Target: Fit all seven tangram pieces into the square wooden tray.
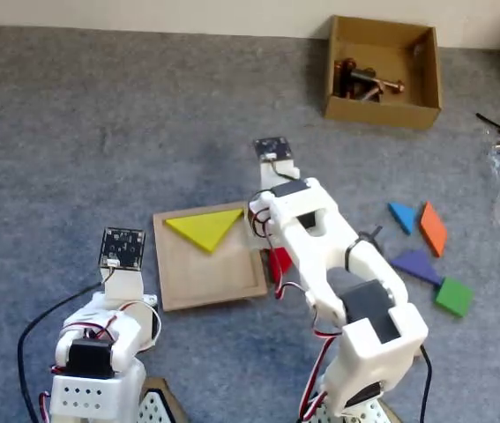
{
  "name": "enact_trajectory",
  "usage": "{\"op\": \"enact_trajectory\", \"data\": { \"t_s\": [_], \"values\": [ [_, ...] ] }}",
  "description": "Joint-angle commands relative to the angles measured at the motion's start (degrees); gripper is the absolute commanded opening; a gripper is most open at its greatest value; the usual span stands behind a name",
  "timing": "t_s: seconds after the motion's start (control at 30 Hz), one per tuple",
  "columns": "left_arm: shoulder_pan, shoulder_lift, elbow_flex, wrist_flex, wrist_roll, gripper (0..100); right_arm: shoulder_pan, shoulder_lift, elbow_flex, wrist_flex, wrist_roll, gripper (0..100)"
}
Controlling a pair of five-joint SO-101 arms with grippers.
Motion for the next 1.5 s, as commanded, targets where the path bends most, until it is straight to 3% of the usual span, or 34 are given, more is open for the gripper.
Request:
{"op": "enact_trajectory", "data": {
  "t_s": [0.0, 0.4, 1.13, 1.33, 1.47],
  "values": [
    [0.8, -0.4, 1.1, -0.1, 0.4, 1, 1.4, 2.2, 0.5, -0.2, 3.4, 31.1],
    [0.8, -0.4, 1.1, -0.1, 0.4, 1, 1.3, 2.3, -5.1, 7.7, 3.3, 31.1],
    [0.8, -0.4, 1.1, -0.1, 0.4, 1, 0.6, 2.8, -5.1, 7.8, 0.8, 30.9],
    [0.8, -0.4, 1.1, -0.1, 0.4, 1, 0.3, 2.8, -5.2, 6.4, 1.1, 18.2],
    [0.8, -0.4, 1.1, -0.1, 0.4, 1, 0.2, 2.8, -5.1, 6.3, 1.2, 17.0]
  ]
}}
